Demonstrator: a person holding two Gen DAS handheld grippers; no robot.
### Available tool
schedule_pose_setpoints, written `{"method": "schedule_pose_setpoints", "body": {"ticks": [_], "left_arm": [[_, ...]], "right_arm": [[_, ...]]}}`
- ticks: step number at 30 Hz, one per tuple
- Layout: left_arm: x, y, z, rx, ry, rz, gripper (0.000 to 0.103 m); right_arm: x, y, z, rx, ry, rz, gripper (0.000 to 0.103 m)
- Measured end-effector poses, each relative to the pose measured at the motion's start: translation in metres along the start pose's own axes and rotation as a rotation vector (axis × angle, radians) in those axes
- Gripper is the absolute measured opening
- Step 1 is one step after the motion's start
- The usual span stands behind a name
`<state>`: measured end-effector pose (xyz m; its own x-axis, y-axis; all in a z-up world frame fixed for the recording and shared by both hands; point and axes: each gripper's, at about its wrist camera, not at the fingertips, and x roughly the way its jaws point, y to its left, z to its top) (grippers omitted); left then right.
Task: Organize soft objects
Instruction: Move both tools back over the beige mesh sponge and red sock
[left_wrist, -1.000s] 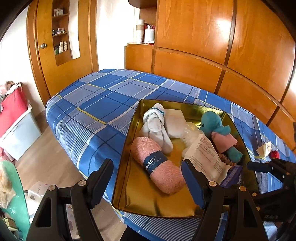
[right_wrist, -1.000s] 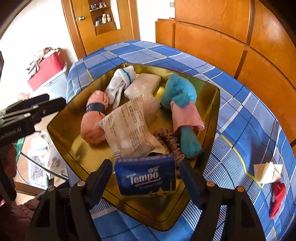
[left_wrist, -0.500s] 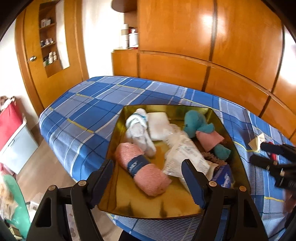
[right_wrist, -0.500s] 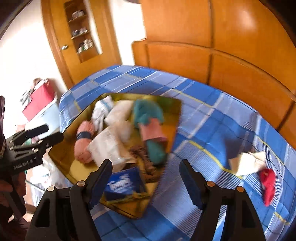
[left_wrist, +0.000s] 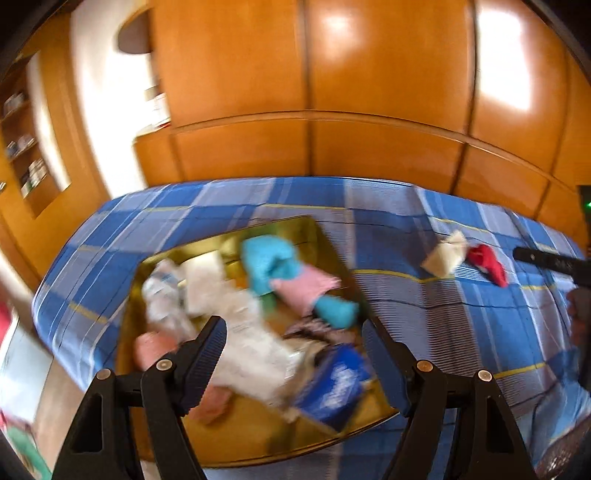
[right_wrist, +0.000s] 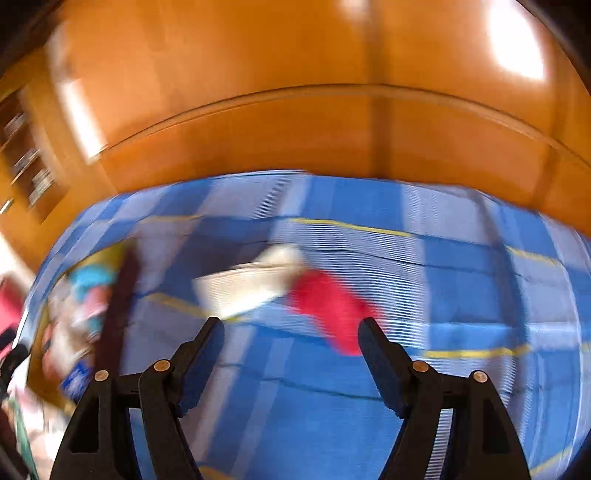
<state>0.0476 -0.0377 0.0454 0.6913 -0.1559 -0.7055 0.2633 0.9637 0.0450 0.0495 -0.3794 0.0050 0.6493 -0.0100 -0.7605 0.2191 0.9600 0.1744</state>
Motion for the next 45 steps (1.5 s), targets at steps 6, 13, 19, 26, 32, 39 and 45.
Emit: {"method": "schedule_pose_setpoints", "body": {"ticks": [6,13,19,26,32,39,45], "left_arm": [[0.014,-0.061,0.024,0.119,0.013,-0.081,0.077],[0.052,-0.141,0.048,0.256,0.058,-0.16,0.077],[0.095,-0.19,0.058,0.371,0.109,-0.199,0.077],[0.148,-0.23,0.066,0.508,0.169,-0.201,0.078],[0.177,-0.243,0.072,0.559,0.187,-0.209,0.078],[0.202,-0.253,0.081,0.538,0.208,-0.223,0.053],[0.198,-0.248,0.076,0.486,0.235,-0.251,0.049]], "right_arm": [[0.009,-0.09,-0.016,0.321,0.01,-0.087,0.076],[0.01,-0.105,-0.018,0.426,0.038,-0.065,0.076],[0.001,-0.1,-0.016,0.42,0.03,-0.034,0.076],[0.002,-0.103,-0.012,0.449,0.031,0.008,0.076],[0.003,-0.102,-0.011,0.449,0.042,0.035,0.076],[0.007,-0.101,-0.013,0.448,0.056,0.039,0.076],[0.006,-0.101,-0.013,0.441,0.046,0.034,0.076]]}}
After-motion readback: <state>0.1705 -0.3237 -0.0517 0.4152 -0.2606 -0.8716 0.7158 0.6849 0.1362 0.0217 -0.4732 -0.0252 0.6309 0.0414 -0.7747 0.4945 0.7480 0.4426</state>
